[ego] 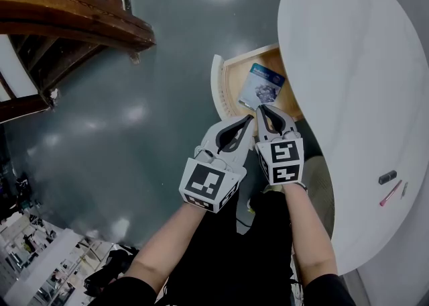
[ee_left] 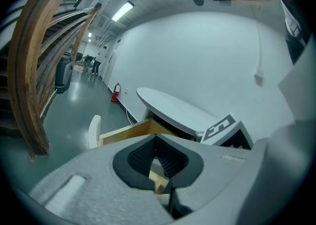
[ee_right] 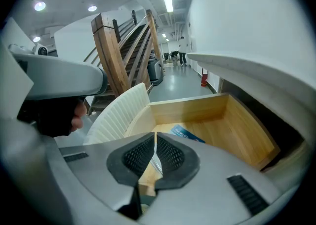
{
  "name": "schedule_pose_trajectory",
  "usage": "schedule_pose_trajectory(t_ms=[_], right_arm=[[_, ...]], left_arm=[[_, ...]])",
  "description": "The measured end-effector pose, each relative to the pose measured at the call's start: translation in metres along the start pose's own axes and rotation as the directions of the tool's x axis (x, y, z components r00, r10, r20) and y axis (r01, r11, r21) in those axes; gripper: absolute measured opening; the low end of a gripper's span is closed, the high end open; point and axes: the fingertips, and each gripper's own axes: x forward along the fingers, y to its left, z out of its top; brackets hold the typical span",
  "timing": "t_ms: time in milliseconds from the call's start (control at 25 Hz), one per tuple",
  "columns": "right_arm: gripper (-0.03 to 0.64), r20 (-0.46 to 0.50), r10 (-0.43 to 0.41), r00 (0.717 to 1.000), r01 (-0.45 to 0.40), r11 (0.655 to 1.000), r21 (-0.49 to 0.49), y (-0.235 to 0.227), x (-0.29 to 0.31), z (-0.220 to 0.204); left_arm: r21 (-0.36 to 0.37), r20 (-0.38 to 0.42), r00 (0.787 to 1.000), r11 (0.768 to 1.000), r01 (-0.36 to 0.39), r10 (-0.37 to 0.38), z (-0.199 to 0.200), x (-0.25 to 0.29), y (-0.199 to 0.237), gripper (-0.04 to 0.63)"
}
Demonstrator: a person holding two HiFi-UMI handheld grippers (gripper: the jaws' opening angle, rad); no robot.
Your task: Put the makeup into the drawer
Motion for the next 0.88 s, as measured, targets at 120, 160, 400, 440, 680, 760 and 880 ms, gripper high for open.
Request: schedule_pose_trajectory(t_ms=[120, 160, 400, 440, 680, 760, 880], right_arm=[[0.02, 0.011, 0.0, 1.0, -0.001, 1.0, 0.006, 0.003, -0.011, 0.009], [0.02, 0.018, 0.001, 1.0, -0.002, 1.0, 0.005, 0.004, -0.016, 0.014], [0.02, 0.063, -0.007, 0.998, 0.008, 1.0, -0.01, 0.011, -0.064, 0.057], [0.02, 0.073, -0.007, 0.997, 0.008, 1.0, -0.007, 0.012, -0.075, 0.065], [0.018, 0.142, -0.006, 0.99, 0.006, 1.0, 0.007, 0.02, -0.141, 0.113], [0.018, 0.17, -0.01, 0.985, 0.009, 1.0, 0.01, 0.023, -0.162, 0.128], [0.015, 0.218, -0.021, 0.976, 0.02, 1.0, 0.008, 0.024, -0.193, 0.152]], left_arm=[[-0.003, -0.007, 1.0, 1.0, 0.002, -0.002, 0.004, -0.002, -0.003, 0.009], [-0.002, -0.009, 1.0, 1.0, 0.004, -0.004, 0.007, -0.003, -0.004, 0.009], [0.026, -0.009, 1.0, 0.999, 0.027, -0.027, 0.043, -0.018, -0.024, 0.009], [0.03, -0.008, 0.999, 0.999, 0.032, -0.032, 0.052, -0.022, -0.029, 0.009], [0.056, 0.005, 0.997, 0.996, 0.073, -0.073, 0.096, -0.039, -0.064, 0.009], [0.063, 0.013, 0.996, 0.994, 0.087, -0.088, 0.109, -0.045, -0.078, 0.009], [0.077, 0.028, 0.994, 0.991, 0.108, -0.11, 0.129, -0.054, -0.098, 0.009]])
